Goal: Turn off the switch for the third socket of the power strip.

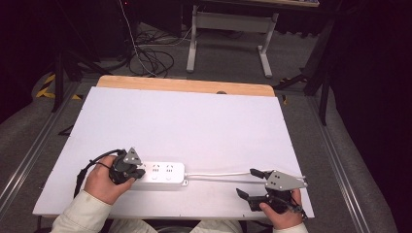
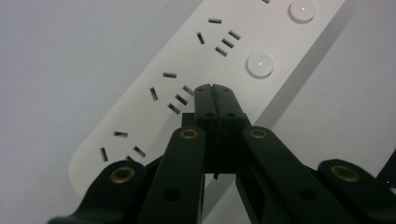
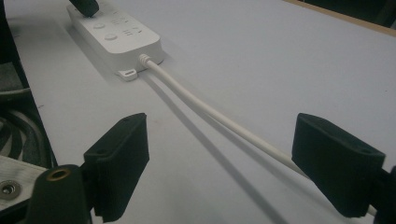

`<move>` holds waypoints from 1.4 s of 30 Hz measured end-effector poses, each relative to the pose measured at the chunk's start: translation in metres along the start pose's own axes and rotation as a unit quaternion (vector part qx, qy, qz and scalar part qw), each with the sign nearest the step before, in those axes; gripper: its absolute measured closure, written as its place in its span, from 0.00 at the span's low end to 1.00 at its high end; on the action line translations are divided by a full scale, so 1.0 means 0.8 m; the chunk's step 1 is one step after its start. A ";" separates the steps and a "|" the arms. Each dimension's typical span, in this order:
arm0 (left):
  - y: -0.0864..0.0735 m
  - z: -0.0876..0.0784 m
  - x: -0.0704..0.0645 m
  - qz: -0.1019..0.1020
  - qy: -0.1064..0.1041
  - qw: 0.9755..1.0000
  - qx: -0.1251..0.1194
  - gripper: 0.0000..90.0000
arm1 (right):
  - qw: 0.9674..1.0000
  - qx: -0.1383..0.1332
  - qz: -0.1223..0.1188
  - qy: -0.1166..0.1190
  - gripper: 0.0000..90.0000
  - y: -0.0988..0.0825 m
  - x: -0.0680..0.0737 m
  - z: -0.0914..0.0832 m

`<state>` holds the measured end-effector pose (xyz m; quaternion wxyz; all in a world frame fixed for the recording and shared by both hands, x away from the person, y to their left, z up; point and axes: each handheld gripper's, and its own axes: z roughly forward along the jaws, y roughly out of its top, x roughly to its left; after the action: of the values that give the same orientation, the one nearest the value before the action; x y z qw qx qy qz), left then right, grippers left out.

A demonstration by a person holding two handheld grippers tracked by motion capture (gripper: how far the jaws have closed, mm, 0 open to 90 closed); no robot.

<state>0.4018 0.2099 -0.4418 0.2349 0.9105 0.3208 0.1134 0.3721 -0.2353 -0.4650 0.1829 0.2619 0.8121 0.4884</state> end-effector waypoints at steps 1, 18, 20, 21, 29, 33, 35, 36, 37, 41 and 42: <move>0.000 0.000 -0.001 0.001 0.003 1.000 0.000 1.00 | 1.000 0.000 0.000 0.000 0.21 0.000 0.000 0.000; -0.006 0.001 -0.006 0.005 0.012 1.000 -0.016 1.00 | 1.000 0.000 -0.001 -0.001 0.21 0.000 0.001 -0.001; -0.005 0.001 -0.007 0.009 0.017 1.000 -0.014 1.00 | 1.000 0.001 -0.002 -0.001 0.21 0.000 0.001 -0.001; -0.006 0.001 -0.007 0.009 0.015 1.000 -0.014 1.00 | 1.000 0.002 -0.002 -0.002 0.21 0.000 0.001 -0.001; -0.011 0.003 -0.008 0.007 0.010 0.999 -0.033 1.00 | 1.000 0.003 -0.003 -0.002 0.21 0.000 0.001 0.000; -0.011 0.003 -0.012 0.011 0.019 0.998 -0.057 1.00 | 1.000 0.002 -0.002 -0.005 0.21 0.000 0.001 0.000; -0.006 0.003 -0.015 0.014 0.021 0.998 -0.049 1.00 | 1.000 0.000 -0.003 -0.005 0.20 0.000 0.001 -0.001; -0.005 -0.002 -0.014 0.010 0.014 0.998 -0.064 1.00 | 1.000 0.000 -0.003 -0.006 0.20 0.000 0.001 -0.001; -0.003 -0.009 -0.013 0.007 0.013 0.997 -0.074 1.00 | 1.000 0.000 -0.003 -0.006 0.20 0.000 0.001 -0.001; -0.002 -0.033 -0.012 0.002 0.025 0.995 -0.094 1.00 | 1.000 0.000 -0.002 -0.006 0.20 -0.001 0.000 -0.001; -0.002 -0.034 -0.012 0.004 0.024 0.995 -0.094 1.00 | 1.000 0.002 -0.002 -0.005 0.20 -0.001 0.001 0.000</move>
<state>0.3839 0.2151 -0.4195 0.3113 0.8825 0.3111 0.1660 0.3714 -0.2351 -0.4654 0.1879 0.2627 0.8126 0.4851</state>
